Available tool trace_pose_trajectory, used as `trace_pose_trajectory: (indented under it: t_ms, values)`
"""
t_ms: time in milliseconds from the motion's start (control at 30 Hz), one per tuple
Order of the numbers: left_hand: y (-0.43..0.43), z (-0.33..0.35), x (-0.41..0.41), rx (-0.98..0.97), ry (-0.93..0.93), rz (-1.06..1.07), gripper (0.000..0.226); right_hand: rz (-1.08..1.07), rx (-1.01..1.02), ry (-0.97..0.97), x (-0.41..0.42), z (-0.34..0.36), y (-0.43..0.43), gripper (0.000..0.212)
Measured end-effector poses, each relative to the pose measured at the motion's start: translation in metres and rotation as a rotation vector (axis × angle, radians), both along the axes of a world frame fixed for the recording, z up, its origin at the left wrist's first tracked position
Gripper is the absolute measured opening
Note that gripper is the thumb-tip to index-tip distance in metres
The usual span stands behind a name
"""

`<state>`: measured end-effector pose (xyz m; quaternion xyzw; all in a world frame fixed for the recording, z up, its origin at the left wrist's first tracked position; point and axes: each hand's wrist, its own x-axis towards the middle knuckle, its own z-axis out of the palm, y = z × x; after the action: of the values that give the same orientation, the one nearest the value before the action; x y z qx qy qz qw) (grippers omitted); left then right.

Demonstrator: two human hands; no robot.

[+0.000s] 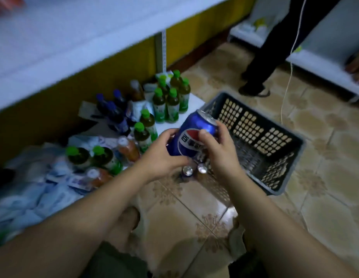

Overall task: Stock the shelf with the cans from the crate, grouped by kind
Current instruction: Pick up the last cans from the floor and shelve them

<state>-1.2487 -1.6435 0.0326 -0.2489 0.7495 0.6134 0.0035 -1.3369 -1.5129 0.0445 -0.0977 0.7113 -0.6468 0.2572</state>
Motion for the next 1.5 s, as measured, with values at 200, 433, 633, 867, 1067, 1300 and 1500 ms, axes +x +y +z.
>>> trace_pose_trajectory:
  t_ms: [200, 433, 633, 867, 1067, 1300, 1500]
  values:
    - [-0.012, 0.111, 0.086, 0.047, 0.176, 0.112, 0.063, 0.188, -0.190, 0.148, 0.065, 0.116, -0.029, 0.058]
    - [-0.047, 0.189, 0.205, -0.087, 0.260, 0.291, 0.069, 0.421, -0.249, 0.353, 0.152, 0.202, -0.092, 0.052]
    - [-0.089, 0.216, 0.314, -0.418, 0.045, 0.540, 0.078, 0.643, -0.252, 0.449, 0.227, 0.230, -0.154, 0.060]
    - [-0.147, 0.223, 0.440, -0.908, -0.670, 0.654, 0.070, 0.841, -0.262, 0.485, 0.298, 0.242, -0.216, 0.066]
    - [-0.161, 0.208, 0.478, -0.879, -0.883, 0.666, 0.082, 0.955, -0.260, 0.495, 0.340, 0.236, -0.264, 0.064]
    - [-0.171, 0.206, 0.481, -0.948, -0.868, 0.704, 0.082, 0.965, -0.278, 0.534, 0.373, 0.230, -0.325, 0.073]
    - [-0.175, 0.204, 0.484, -0.954, -0.864, 0.709, 0.081, 0.945, -0.219, 0.614, 0.387, 0.223, -0.371, 0.073]
